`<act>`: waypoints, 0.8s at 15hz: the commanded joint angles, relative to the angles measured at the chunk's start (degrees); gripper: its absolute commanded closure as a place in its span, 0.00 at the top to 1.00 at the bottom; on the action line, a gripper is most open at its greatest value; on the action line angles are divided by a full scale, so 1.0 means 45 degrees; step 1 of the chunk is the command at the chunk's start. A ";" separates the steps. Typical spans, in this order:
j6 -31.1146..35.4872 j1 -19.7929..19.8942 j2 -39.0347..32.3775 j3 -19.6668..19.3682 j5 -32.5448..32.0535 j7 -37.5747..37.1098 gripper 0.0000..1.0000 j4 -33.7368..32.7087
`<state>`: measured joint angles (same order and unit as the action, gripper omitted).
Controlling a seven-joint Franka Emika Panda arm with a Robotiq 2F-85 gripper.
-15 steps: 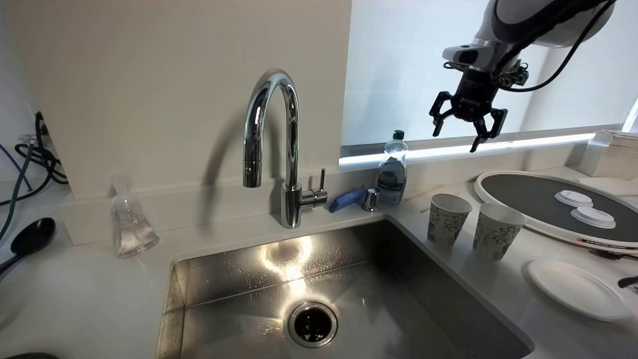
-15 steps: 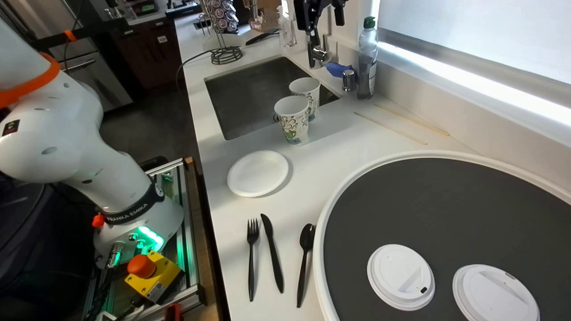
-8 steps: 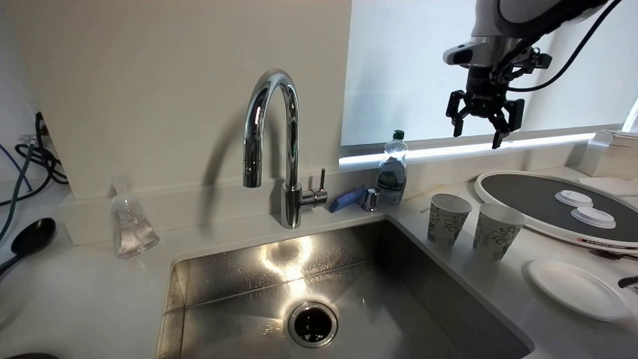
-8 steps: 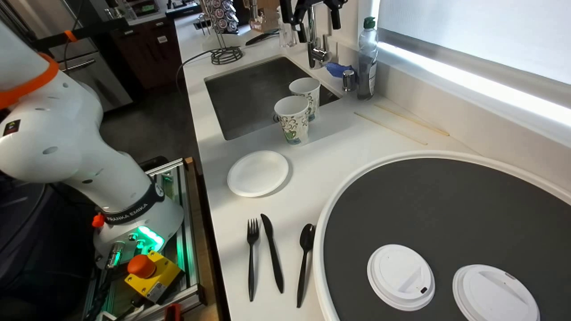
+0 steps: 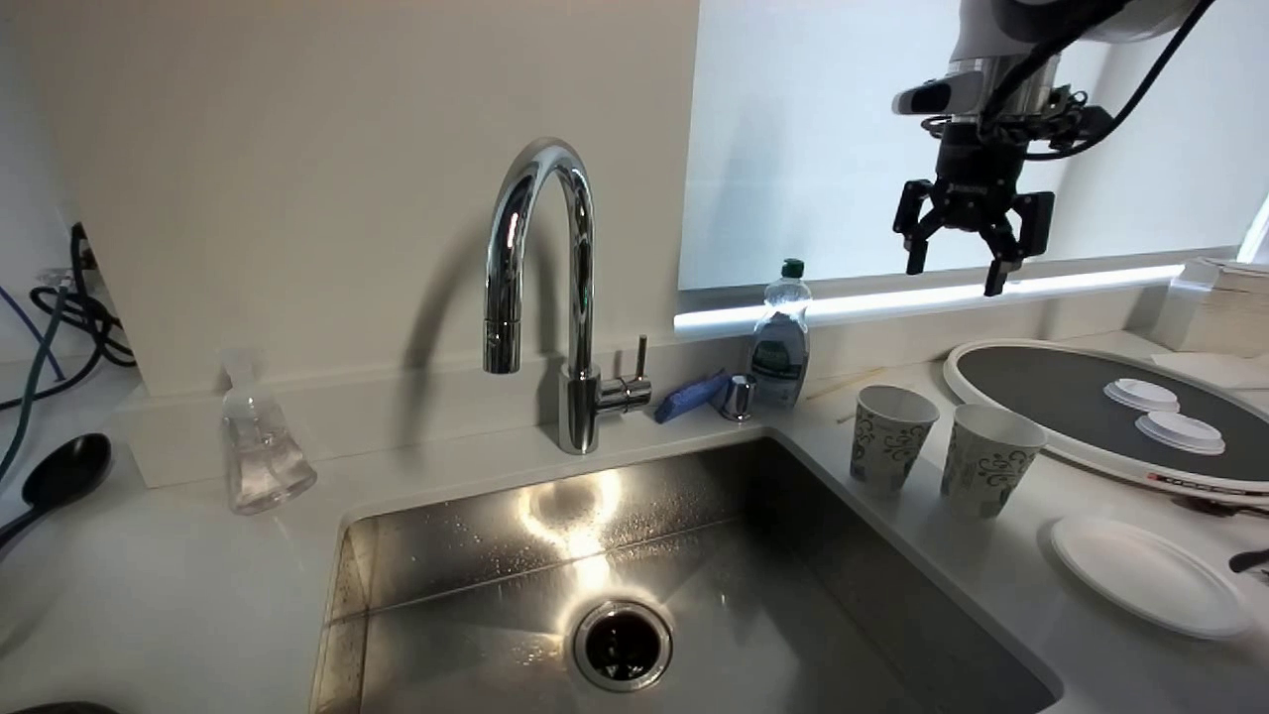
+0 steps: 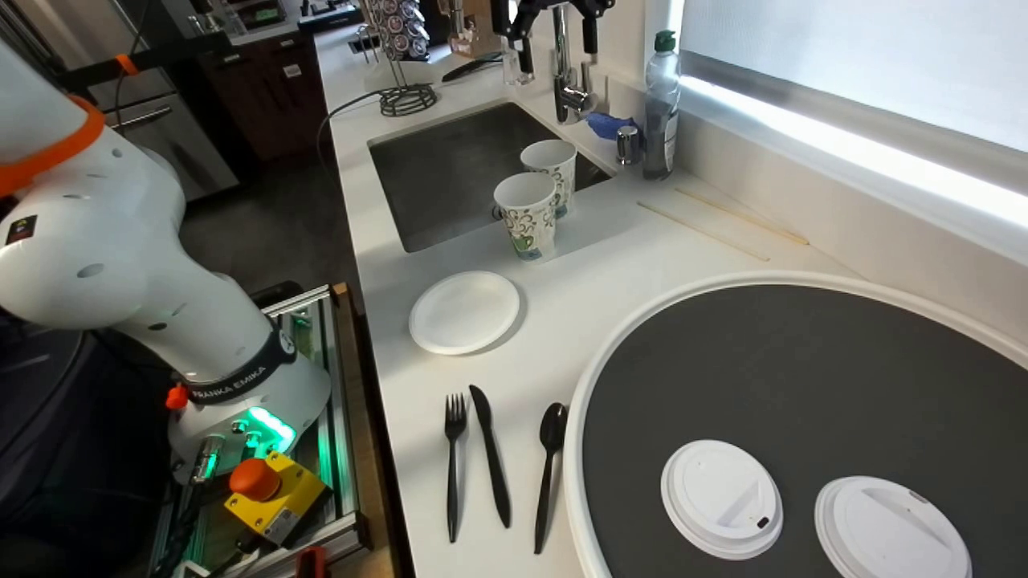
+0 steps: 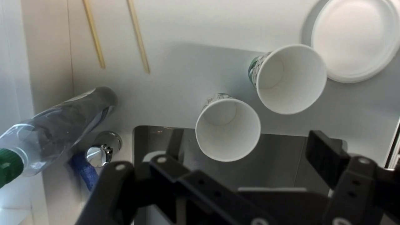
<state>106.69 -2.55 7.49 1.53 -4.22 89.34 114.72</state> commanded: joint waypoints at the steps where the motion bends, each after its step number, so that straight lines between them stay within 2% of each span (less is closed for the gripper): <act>1: 0.1756 -0.0150 0.0721 -0.0306 0.1130 0.1545 1.00 0.1052; 6: 0.4495 -0.0380 0.1506 -0.0666 0.2508 0.5019 1.00 0.2582; 9: 0.4941 -0.0651 0.1872 -0.0964 0.3441 0.7118 1.00 0.3152; 11: 0.4514 -0.0638 0.1953 -0.0949 0.3426 0.7269 1.00 0.3126; 12: 0.4496 -0.0506 0.1470 -0.0825 0.3039 0.6627 1.00 0.2623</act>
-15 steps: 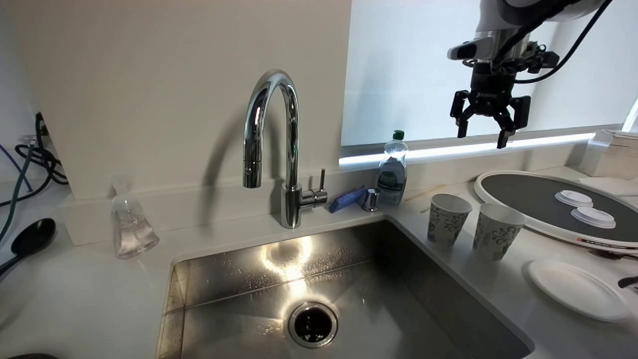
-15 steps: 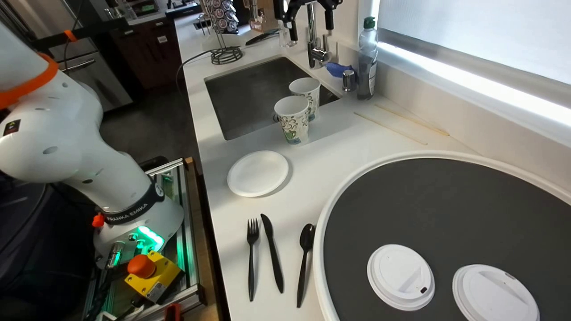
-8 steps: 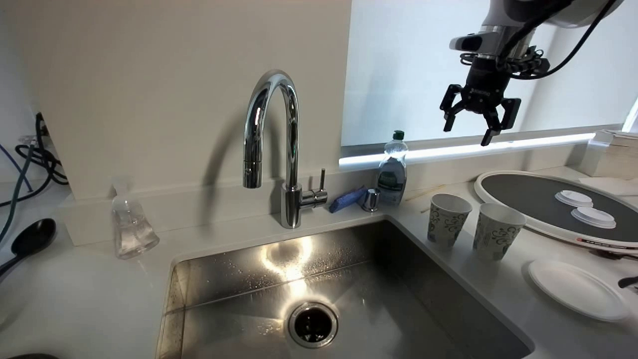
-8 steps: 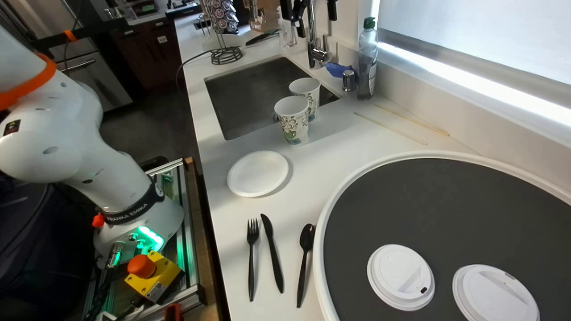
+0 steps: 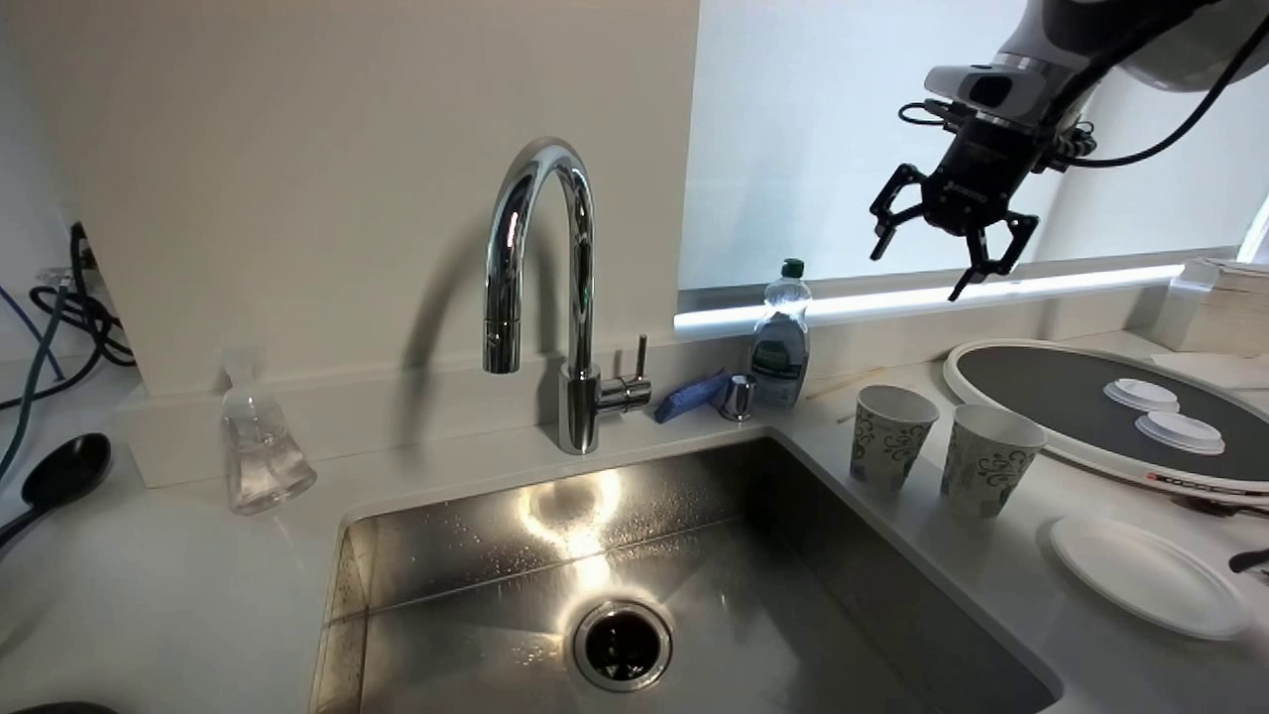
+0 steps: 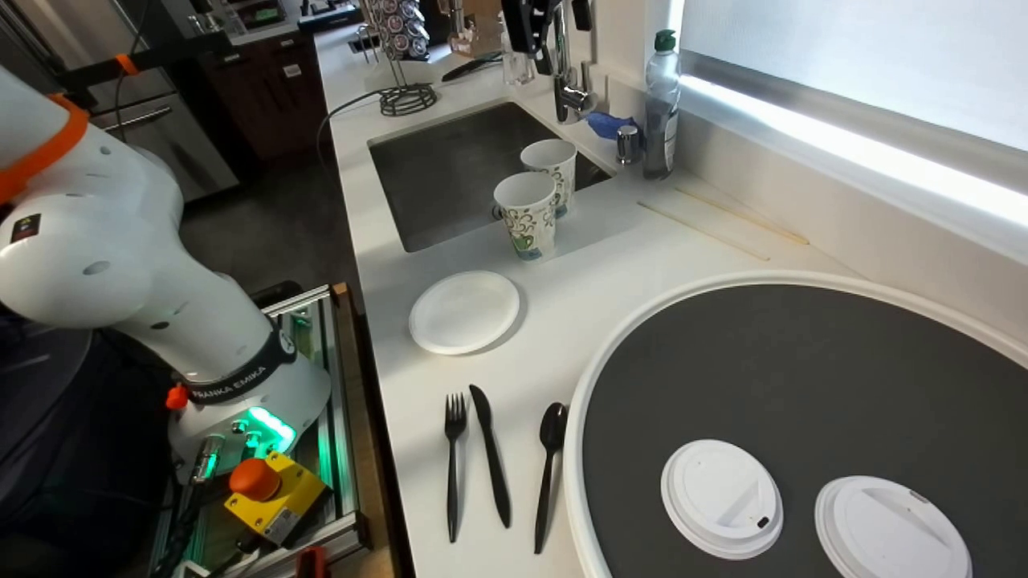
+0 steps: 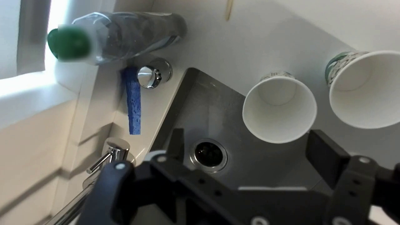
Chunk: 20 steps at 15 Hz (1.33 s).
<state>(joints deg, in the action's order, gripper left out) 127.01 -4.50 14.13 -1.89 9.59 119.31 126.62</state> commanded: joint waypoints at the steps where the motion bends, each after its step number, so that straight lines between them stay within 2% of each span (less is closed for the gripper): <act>1: -0.0019 -0.0097 0.0067 -0.0086 -0.0001 0.0082 1.00 0.0041; 5: -0.0019 -0.0145 0.0188 -0.0105 0.0030 0.0216 1.00 0.0161; 7: 0.0746 0.0345 -0.0045 0.0504 -0.1611 -0.2321 1.00 0.0171; 9: 0.0857 0.0455 -0.0023 0.0851 -0.2835 -0.4260 1.00 0.0158; 10: 0.0656 0.0858 -0.0015 0.1316 -0.3343 -0.5197 1.00 0.0127; 12: 0.0275 0.1104 0.0087 0.1808 -0.4365 -0.7155 1.00 0.0105; 16: -0.1212 0.0731 0.0078 0.1871 -0.5890 -1.0634 1.00 -0.0227; 20: -0.3324 0.0546 -0.0145 0.1792 -0.6099 -1.3004 1.00 -0.0797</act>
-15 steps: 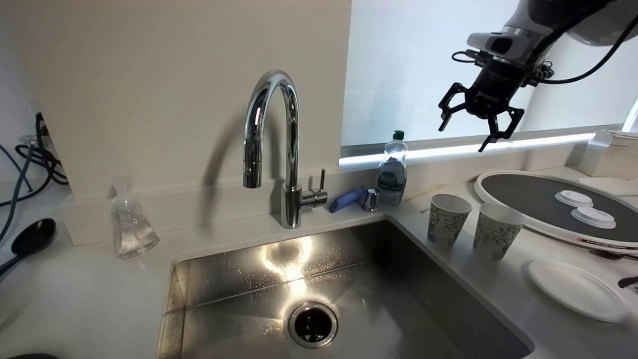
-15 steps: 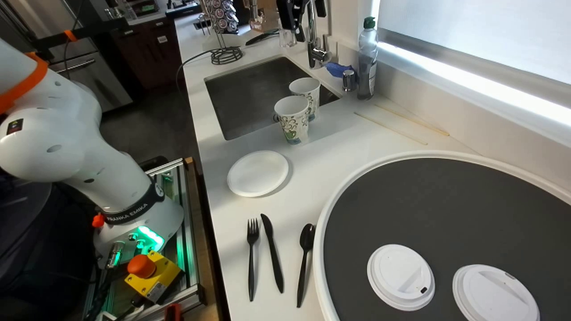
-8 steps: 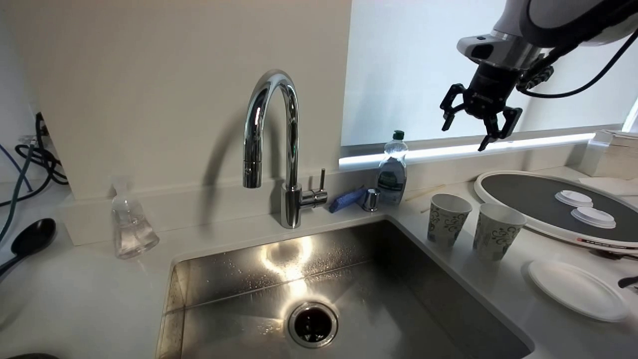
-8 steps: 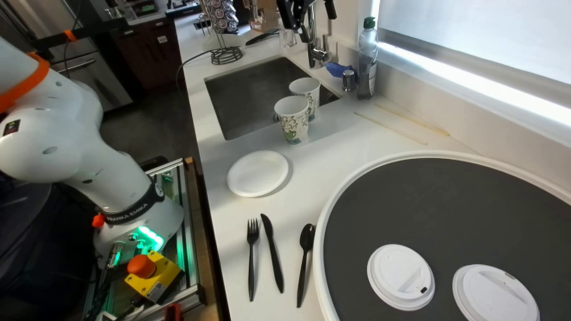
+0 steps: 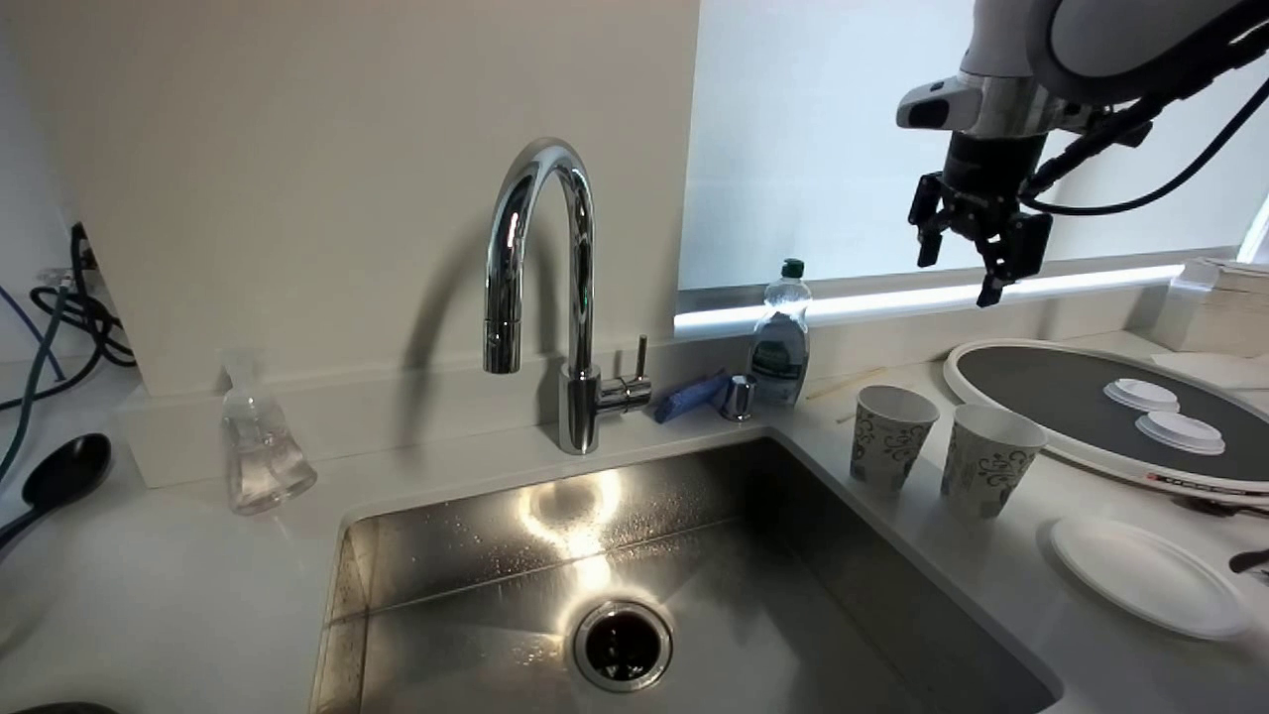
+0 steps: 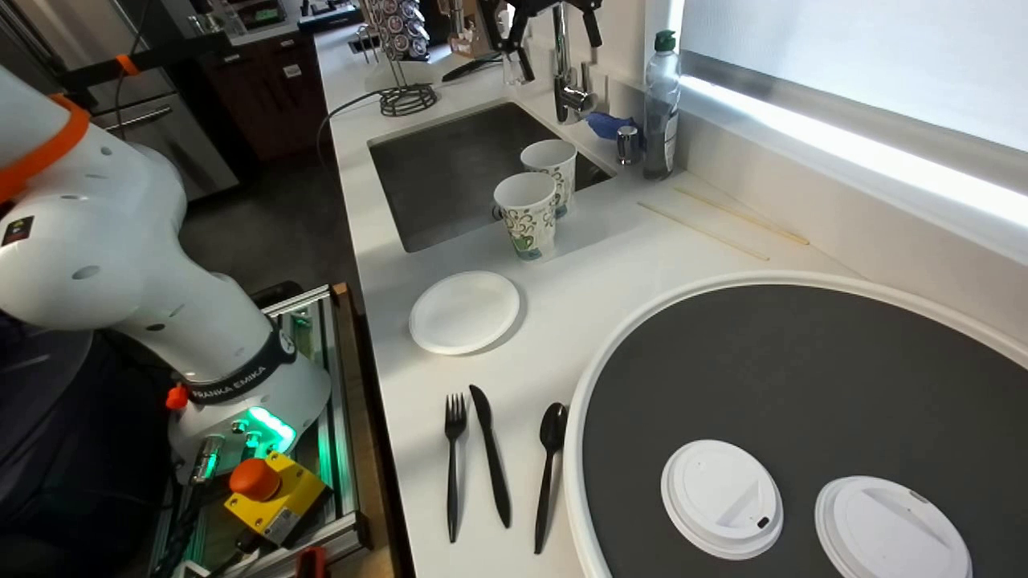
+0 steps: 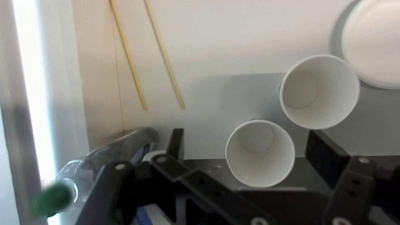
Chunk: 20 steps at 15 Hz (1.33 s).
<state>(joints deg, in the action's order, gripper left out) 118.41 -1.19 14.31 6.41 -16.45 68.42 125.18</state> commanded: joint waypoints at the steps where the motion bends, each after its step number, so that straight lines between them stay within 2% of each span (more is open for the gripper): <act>1: -0.1854 -0.0228 -0.0293 -0.0085 -0.0189 -0.2255 1.00 -0.0616; 7: -0.3511 -0.0428 -0.1007 -0.0152 0.0390 -0.5892 1.00 -0.1275; 12: -0.3000 -0.0591 -0.1399 -0.0156 0.0950 -0.9350 1.00 -0.1372; 17: -0.2485 -0.0538 -0.1227 -0.0062 0.0158 -1.3010 1.00 -0.1112; 20: -0.2592 -0.0499 -0.1135 -0.0072 0.0182 -1.4829 1.00 -0.1049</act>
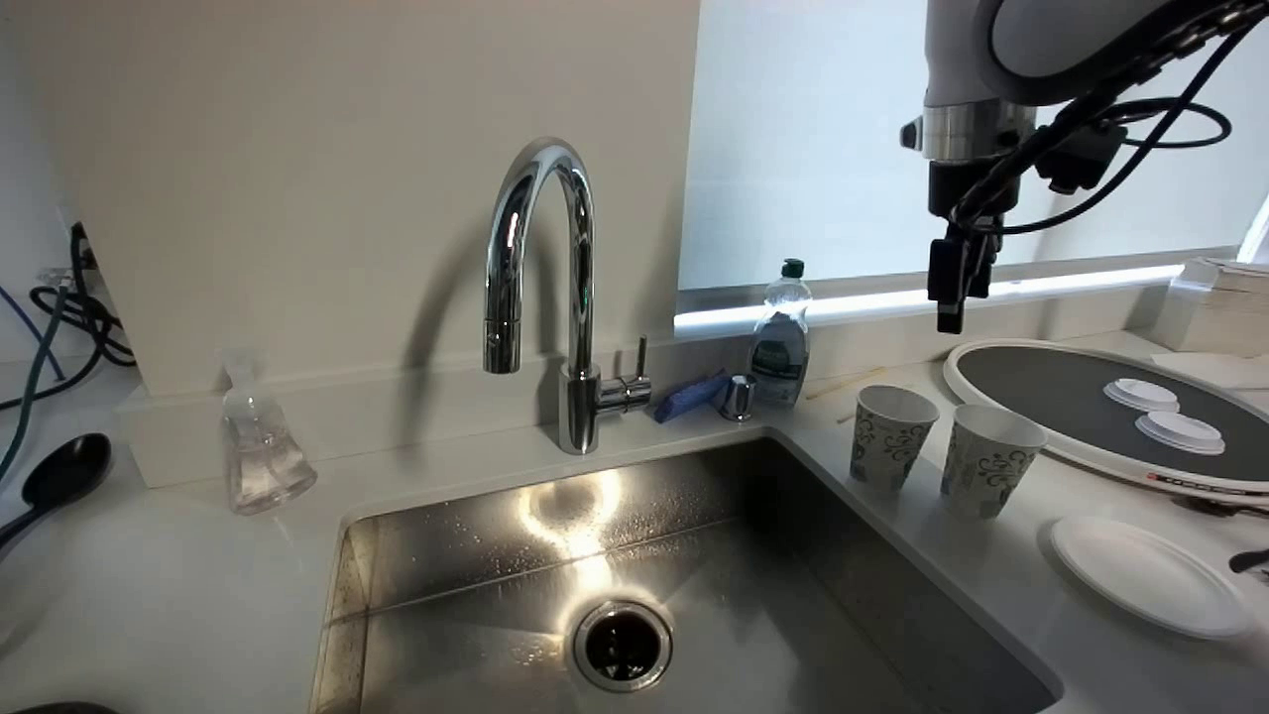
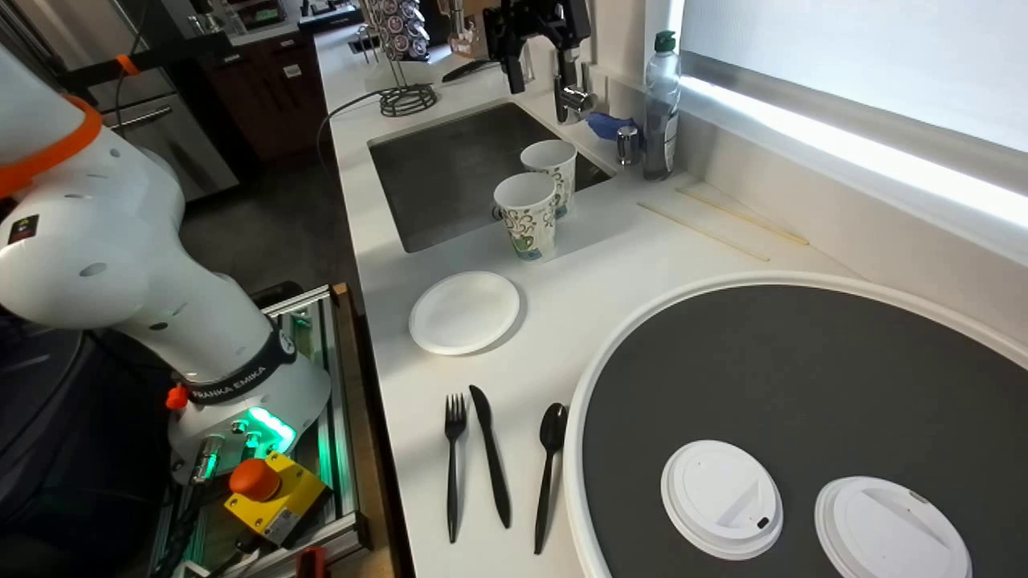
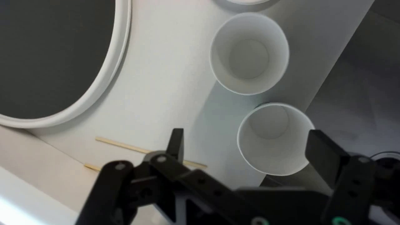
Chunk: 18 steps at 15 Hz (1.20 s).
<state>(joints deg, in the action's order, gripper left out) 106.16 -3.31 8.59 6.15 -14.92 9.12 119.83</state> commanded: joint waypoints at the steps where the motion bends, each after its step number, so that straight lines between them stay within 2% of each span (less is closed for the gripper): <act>1: 0.0129 -0.0026 0.0157 -0.0013 -0.0079 -0.2156 1.00 0.0144; 18: 0.0963 0.0069 0.0932 0.0382 -0.0062 -0.9355 1.00 0.1521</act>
<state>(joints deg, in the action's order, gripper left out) 107.03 -3.30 10.49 7.13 -14.91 -27.07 122.87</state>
